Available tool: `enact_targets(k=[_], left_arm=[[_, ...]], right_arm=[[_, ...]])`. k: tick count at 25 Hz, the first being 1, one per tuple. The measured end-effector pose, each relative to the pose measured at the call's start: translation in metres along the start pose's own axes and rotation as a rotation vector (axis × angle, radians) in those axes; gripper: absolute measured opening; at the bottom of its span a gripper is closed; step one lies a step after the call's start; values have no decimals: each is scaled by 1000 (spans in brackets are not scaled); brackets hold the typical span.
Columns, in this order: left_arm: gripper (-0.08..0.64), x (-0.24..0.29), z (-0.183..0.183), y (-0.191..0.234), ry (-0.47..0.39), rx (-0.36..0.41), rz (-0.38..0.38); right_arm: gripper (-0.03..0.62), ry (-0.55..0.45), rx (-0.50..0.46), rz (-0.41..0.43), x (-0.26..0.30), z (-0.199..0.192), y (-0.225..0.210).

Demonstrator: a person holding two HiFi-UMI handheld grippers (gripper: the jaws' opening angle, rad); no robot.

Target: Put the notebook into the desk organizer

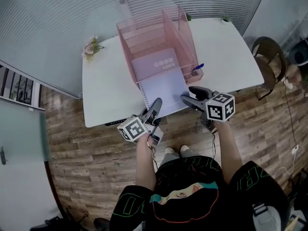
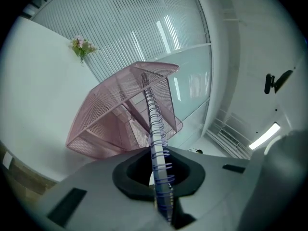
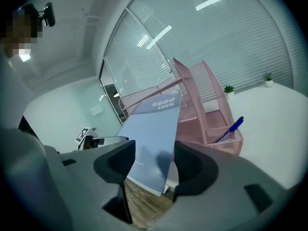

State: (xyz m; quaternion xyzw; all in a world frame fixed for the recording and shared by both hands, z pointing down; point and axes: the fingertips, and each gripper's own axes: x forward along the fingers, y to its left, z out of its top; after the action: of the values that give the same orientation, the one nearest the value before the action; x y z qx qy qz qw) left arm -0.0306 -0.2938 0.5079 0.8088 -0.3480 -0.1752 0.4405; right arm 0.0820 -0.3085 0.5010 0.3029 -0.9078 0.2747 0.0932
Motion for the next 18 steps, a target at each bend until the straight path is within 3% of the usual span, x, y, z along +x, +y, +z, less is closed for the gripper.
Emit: enact_targets(k=[6, 8, 11, 14, 18], left_arm=[[32, 5, 7, -1, -5, -44, -16], [37, 7, 8, -2, -2, -58, -14], [58, 13, 11, -2, 0, -85, -18], [76, 19, 15, -6, -13, -124, -46], [66, 22, 18, 1, 14, -89, -21]], right_arm=[[232, -100, -296, -130, -25, 22, 9], [174, -123, -393, -141, -30, 27, 20], [47, -87, -503, -33, -26, 16, 47], [35, 51, -619, 120, -10, -20, 79], [28, 101, -641, 117, 9, -38, 89]])
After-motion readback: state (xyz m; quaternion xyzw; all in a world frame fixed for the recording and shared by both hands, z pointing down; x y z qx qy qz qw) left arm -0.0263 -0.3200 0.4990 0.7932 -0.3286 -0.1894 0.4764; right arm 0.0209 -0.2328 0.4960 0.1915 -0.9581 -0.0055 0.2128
